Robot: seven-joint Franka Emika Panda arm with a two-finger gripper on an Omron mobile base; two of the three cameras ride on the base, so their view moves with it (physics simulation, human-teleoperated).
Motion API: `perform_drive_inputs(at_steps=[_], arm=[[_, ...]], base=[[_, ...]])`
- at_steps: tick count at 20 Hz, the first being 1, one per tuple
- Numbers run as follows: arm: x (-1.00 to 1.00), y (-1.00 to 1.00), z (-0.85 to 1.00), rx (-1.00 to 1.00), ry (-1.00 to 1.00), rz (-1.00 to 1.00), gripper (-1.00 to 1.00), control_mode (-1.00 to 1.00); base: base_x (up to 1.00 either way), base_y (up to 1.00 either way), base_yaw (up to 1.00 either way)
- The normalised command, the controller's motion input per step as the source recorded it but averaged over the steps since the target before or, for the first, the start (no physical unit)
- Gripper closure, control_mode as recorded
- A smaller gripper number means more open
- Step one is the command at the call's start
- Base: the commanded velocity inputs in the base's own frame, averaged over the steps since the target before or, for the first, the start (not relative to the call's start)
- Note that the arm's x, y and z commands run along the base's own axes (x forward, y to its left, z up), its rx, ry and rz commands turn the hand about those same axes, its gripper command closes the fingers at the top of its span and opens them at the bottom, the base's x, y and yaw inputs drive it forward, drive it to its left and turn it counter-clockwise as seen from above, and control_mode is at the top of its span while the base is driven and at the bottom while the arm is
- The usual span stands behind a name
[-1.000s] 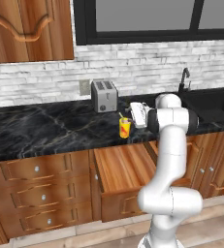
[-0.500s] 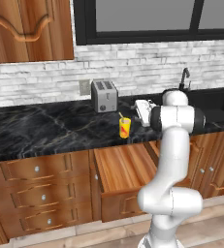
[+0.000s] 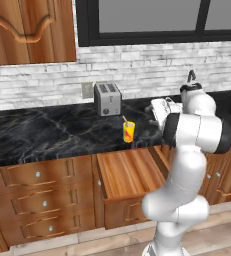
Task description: Pick up the straw from the right drawer and put it inside the smoothie cup.
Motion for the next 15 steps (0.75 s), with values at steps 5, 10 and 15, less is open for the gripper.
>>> perform_drive_inputs(at_steps=[5, 10, 15], arm=[[-0.75, 0.0, 0.59, -0.24, 0.03, -0.26, -1.0, -1.0], [-0.74, 0.01, 0.47, -0.23, -0.04, -0.25, -1.0, -1.0], [-0.24, 0.06, 0.05, -0.07, -0.09, -0.07, -1.0, -1.0]], base=[[0.0, 0.0, 0.0], [0.0, 0.0, 0.0], [0.0, 0.0, 0.0]])
